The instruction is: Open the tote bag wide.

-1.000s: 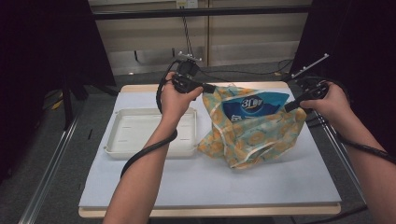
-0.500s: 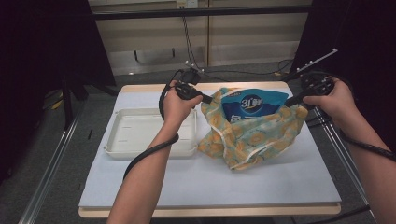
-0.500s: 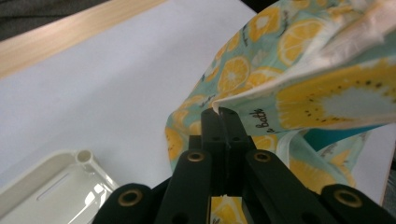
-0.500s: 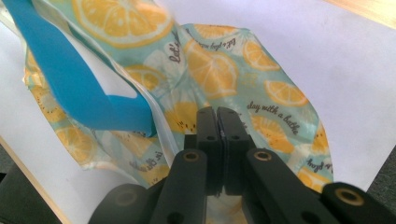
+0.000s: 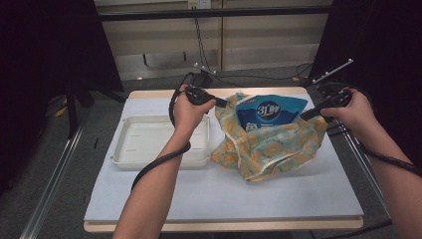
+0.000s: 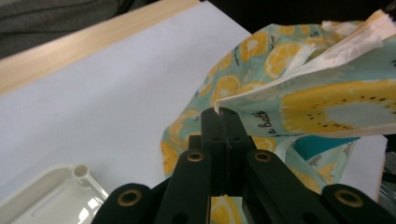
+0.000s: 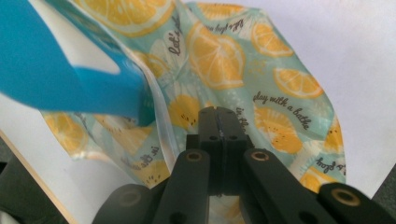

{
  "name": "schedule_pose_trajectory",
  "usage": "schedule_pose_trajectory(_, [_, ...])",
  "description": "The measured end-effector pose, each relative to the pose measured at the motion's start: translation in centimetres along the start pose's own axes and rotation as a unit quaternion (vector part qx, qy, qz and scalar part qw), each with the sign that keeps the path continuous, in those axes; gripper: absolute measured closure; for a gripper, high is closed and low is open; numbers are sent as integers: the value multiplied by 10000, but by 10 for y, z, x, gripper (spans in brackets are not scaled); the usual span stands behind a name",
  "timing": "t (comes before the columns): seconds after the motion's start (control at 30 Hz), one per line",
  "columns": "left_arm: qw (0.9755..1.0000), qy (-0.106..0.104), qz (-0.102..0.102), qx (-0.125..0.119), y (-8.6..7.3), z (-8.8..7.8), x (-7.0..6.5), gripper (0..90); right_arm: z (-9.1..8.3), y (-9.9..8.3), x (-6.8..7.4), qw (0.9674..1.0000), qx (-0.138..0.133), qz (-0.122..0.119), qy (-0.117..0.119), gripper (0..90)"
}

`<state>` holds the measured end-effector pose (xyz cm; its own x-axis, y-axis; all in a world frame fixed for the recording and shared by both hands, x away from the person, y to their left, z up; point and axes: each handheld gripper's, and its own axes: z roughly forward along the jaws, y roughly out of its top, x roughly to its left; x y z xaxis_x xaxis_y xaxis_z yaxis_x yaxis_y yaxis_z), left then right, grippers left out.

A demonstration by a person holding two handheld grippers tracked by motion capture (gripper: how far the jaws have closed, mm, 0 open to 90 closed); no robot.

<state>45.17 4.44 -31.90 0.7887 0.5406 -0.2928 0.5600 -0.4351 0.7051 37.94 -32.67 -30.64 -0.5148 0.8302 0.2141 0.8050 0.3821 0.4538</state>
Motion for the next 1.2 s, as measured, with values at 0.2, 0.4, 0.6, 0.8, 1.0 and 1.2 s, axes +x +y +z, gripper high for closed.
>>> schedule_pose_trajectory(0.2, [9996, 164, 139, -182, 2, -6, -1, 900, 1, -1, 0, 10000, 37, 4, -25, 900])
schedule_pose_trajectory(0.4, [9994, 267, -151, 136, -6, 6, 8, 900, -8, 3, 0, 9998, -195, 7, -1, 900])
schedule_pose_trajectory(0.6, [9988, 140, 0, 476, -11, 18, 10, 900, -14, 7, 2, 9996, -286, -21, 61, 900])
schedule_pose_trajectory(0.8, [9975, 234, -34, 659, -15, 25, 12, 900, -12, 7, 0, 9991, -397, 65, 102, 900])
schedule_pose_trajectory(1.0, [9947, 415, -76, 933, -20, 30, 15, 900, -16, 13, 3, 9991, -415, 37, 100, 900])
schedule_pose_trajectory(1.2, [9975, 215, -152, 656, -23, 24, 18, 896, -13, 4, -3, 9994, -333, 18, 10, 900])
